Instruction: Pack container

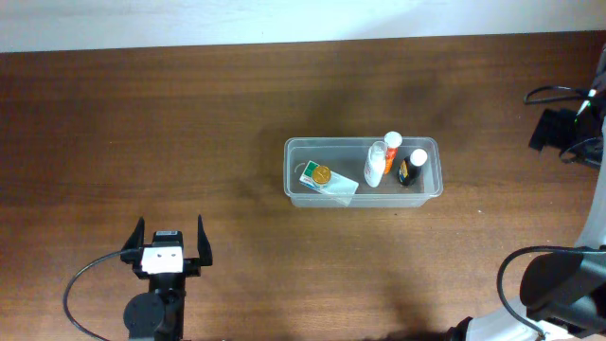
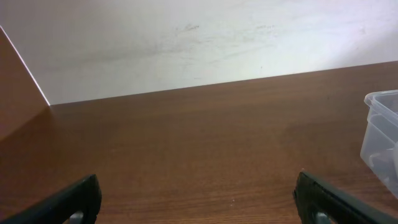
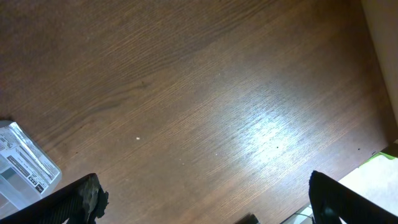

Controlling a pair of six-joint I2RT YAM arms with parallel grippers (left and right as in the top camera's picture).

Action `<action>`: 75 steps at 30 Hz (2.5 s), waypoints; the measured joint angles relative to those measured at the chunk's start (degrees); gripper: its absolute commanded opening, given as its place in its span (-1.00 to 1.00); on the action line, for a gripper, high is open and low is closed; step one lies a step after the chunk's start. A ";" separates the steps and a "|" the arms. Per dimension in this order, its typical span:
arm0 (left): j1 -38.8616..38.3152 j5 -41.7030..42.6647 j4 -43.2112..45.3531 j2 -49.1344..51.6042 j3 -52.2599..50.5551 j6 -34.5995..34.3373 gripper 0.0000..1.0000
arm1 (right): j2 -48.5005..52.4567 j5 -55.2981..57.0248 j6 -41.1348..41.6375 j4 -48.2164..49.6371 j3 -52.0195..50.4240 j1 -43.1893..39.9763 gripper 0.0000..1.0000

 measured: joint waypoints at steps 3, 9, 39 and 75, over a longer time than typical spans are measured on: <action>0.00 0.00 0.00 0.00 0.00 0.00 0.99 | 0.00 -0.02 0.00 0.00 0.00 0.00 0.97; 0.00 0.00 -0.02 0.00 0.00 0.00 0.99 | 0.00 0.02 -0.02 0.00 0.00 0.09 0.96; 0.04 0.02 0.00 0.00 0.00 0.00 0.99 | -65.31 -13.77 0.00 55.28 -57.51 20.70 0.97; 0.04 0.17 -0.02 0.00 0.00 0.00 0.99 | -101.50 -15.58 0.02 82.99 -98.68 25.42 0.97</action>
